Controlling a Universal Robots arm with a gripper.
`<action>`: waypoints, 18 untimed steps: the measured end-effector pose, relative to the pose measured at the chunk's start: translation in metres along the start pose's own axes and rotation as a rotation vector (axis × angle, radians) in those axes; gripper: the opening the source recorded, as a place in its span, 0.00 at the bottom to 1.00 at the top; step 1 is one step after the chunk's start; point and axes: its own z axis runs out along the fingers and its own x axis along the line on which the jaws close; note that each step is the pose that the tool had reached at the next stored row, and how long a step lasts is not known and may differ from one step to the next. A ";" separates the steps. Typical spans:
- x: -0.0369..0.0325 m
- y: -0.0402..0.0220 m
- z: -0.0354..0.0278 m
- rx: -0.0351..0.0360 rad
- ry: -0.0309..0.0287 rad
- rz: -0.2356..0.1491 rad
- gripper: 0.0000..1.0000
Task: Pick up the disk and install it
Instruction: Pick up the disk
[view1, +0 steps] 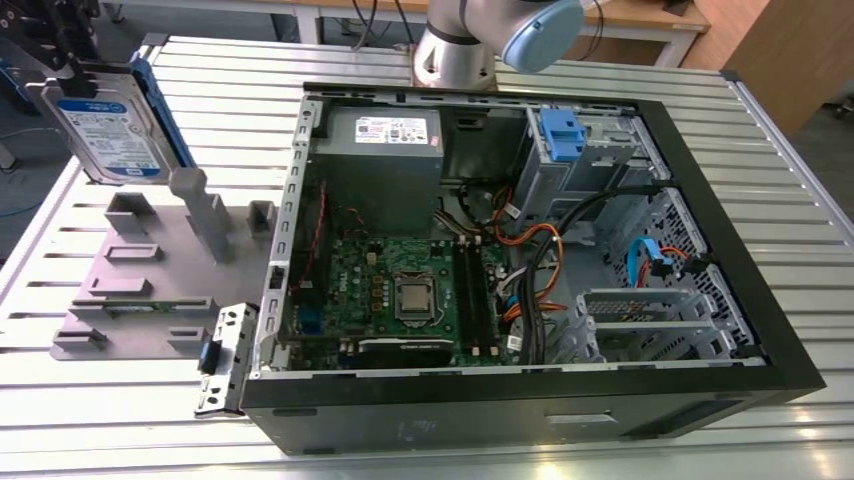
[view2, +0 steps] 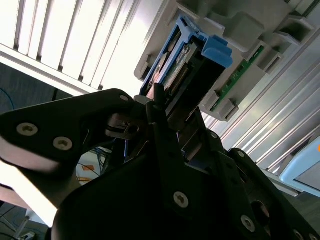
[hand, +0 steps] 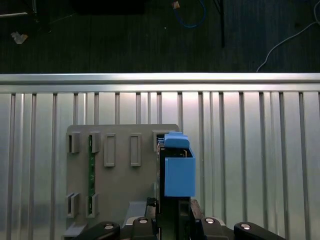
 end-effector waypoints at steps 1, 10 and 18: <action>0.0000 0.0000 0.0000 0.0000 0.0000 0.000 0.35; -0.0002 0.0003 -0.0067 -0.0001 0.0000 0.000 0.35; -0.0006 0.0010 -0.0220 0.0000 0.0000 0.000 0.35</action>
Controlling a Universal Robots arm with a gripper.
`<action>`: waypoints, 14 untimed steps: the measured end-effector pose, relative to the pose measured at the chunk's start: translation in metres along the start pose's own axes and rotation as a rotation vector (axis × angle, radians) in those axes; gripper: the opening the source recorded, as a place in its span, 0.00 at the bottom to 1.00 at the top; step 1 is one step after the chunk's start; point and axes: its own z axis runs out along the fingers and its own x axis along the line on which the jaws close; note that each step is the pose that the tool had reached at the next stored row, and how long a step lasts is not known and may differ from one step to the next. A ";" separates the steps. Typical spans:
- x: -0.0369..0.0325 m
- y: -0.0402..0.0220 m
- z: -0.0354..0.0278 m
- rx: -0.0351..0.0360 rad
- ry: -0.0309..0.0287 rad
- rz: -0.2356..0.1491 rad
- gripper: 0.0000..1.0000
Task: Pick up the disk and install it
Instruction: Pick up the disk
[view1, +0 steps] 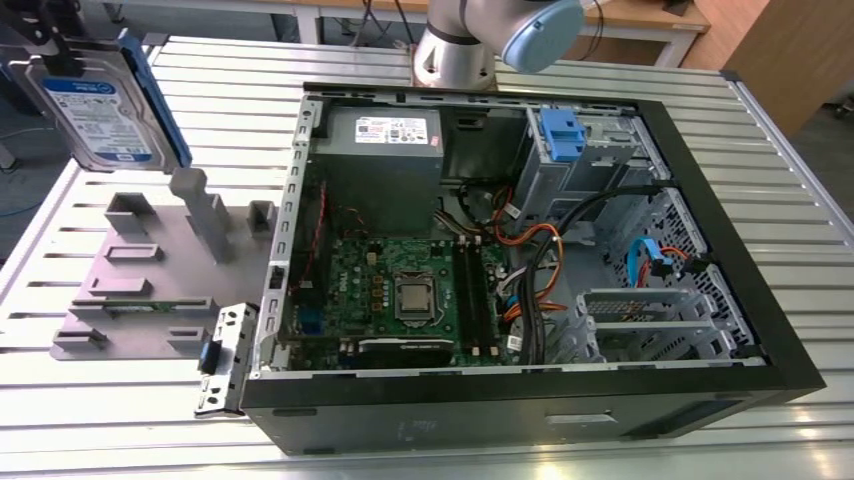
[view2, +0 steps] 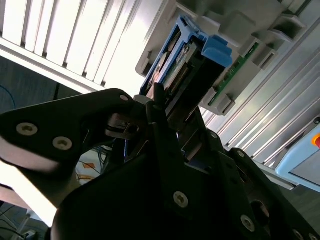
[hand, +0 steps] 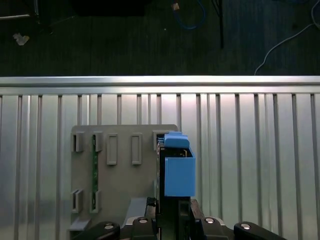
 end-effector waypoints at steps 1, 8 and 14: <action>-0.0001 0.0001 -0.0023 -0.0001 0.0000 0.000 0.35; -0.0008 0.0013 -0.0297 0.0000 -0.0001 0.000 0.35; -0.0012 0.0020 -0.0442 0.0001 -0.0001 0.000 0.35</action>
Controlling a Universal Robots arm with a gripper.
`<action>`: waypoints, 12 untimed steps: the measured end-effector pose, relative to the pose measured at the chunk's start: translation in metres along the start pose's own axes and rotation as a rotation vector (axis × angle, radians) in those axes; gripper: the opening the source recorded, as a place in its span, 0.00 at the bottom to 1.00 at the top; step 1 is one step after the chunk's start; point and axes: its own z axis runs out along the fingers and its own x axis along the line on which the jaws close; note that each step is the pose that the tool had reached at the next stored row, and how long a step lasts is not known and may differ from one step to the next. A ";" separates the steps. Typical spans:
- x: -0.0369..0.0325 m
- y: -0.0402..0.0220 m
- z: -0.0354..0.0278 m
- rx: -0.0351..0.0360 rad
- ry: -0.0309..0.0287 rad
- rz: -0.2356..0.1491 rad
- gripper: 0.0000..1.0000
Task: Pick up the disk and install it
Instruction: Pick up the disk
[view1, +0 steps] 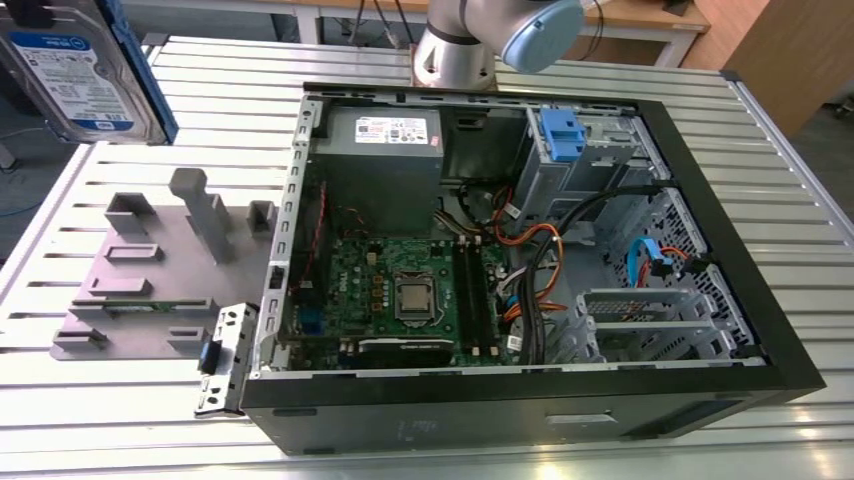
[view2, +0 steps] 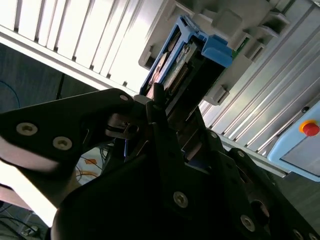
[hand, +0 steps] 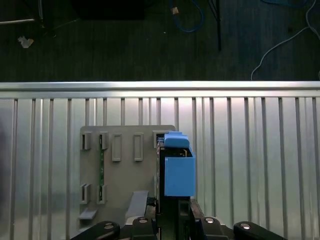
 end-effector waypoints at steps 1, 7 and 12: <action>-0.0001 0.0001 -0.0023 0.0001 -0.0001 0.000 0.35; -0.0004 0.0007 -0.0159 0.0000 0.0000 0.000 0.35; -0.0007 0.0010 -0.0243 -0.0001 0.0001 0.000 0.35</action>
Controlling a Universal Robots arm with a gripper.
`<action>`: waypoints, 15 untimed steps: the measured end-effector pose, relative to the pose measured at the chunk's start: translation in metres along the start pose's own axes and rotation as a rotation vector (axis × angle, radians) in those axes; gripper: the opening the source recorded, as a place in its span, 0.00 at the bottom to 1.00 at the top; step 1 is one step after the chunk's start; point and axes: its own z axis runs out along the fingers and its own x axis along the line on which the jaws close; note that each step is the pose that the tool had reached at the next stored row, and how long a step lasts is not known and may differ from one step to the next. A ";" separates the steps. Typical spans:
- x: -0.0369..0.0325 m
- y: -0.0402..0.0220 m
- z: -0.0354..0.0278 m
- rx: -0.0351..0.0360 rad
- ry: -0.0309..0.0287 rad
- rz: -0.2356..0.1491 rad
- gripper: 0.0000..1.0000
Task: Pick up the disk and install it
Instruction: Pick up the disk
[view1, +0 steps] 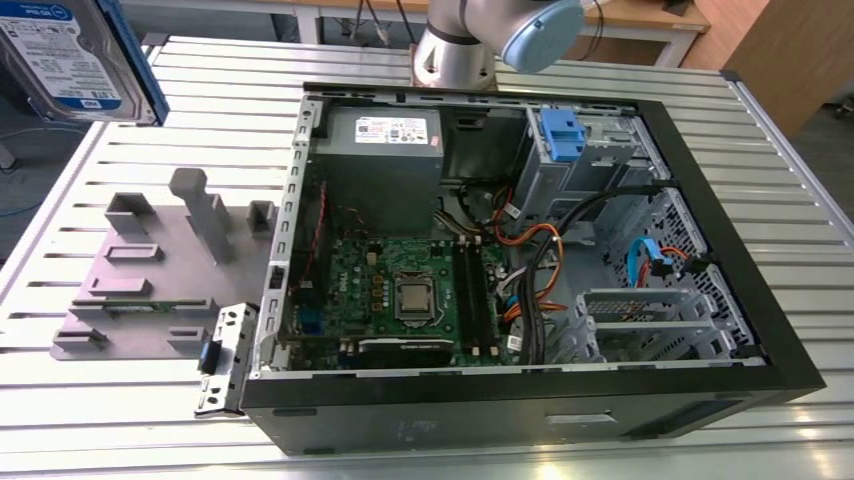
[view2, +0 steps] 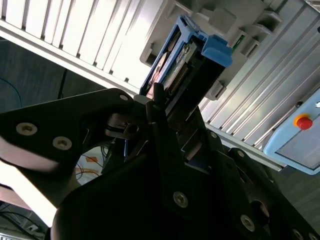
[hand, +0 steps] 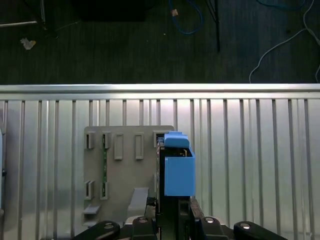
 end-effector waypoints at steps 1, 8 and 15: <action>0.0000 0.0000 -0.0010 0.0001 -0.0001 0.000 0.35; -0.0001 0.0002 -0.0055 0.0001 0.0000 0.000 0.35; -0.0003 0.0005 -0.0124 0.0002 -0.0001 0.000 0.35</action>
